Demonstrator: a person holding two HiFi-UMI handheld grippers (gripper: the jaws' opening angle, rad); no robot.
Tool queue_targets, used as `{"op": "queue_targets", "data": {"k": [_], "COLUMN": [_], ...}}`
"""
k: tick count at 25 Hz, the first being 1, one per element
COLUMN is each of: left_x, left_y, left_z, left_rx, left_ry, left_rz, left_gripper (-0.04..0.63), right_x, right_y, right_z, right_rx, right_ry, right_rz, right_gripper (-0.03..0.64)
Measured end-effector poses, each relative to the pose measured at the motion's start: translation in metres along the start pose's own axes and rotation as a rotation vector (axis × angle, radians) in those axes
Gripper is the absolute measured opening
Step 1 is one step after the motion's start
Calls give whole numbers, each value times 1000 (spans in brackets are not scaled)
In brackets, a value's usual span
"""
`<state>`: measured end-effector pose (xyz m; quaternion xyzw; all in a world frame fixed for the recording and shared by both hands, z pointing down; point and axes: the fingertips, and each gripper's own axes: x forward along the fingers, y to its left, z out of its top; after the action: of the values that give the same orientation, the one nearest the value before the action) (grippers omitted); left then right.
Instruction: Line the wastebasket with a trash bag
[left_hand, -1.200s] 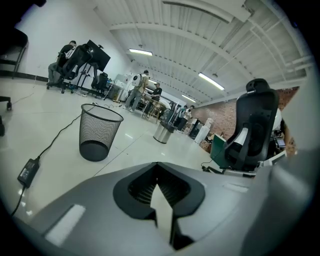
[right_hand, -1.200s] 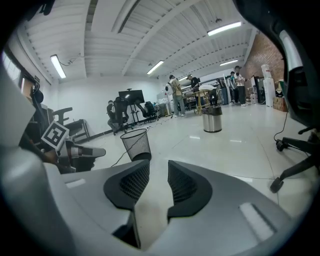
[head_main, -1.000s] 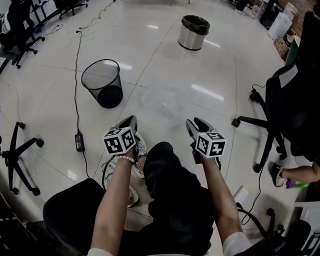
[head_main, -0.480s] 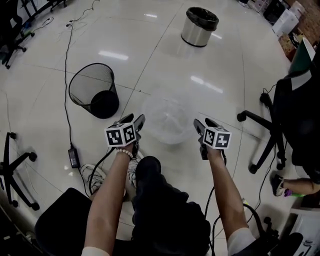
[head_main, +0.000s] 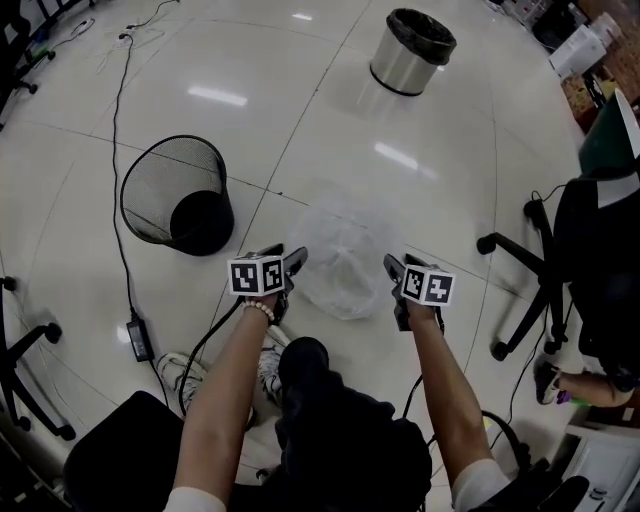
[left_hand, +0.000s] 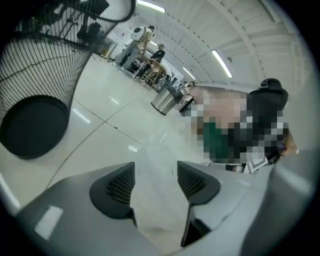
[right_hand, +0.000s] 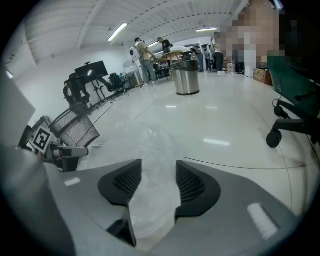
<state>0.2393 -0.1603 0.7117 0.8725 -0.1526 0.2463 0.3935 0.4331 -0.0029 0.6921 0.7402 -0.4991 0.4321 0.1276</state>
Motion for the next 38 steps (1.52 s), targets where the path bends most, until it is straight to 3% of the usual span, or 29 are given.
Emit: {"op": "queue_targets", "data": {"k": [1, 3, 7, 12, 17, 21, 27, 30, 38], "left_x": [5, 2, -40, -138, -255, -327, -378, -399, -419], "left_y": [-3, -11, -44, -93, -105, -102, -88, -76, -13], "left_z": [-2, 4, 50, 116, 168, 184, 214, 230, 233], "left_rx": [13, 52, 51, 65, 88, 111, 217, 201, 171], "left_ry": [14, -8, -183, -434, -693, -852, -895, -942, -912], "left_rz": [-12, -22, -96, -157, -136, -89, 40, 52, 172], "left_gripper": [245, 12, 12, 12, 12, 12, 12, 12, 12], "right_x": [0, -6, -29, -89, -164, -198, -193, -179, -131], "right_y": [2, 13, 58, 120, 199, 257, 331, 362, 418], "right_z": [2, 13, 55, 112, 183, 210, 229, 236, 235], "right_rx": [-36, -129, -285, -370, -465, -544, -626, -644, -691], "right_ry": [10, -8, -121, -264, -460, -557, -617, -622, -568], "right_rz": [-17, -42, 28, 129, 231, 289, 375, 422, 527], "right_gripper": [165, 3, 3, 3, 3, 3, 3, 3, 3]}}
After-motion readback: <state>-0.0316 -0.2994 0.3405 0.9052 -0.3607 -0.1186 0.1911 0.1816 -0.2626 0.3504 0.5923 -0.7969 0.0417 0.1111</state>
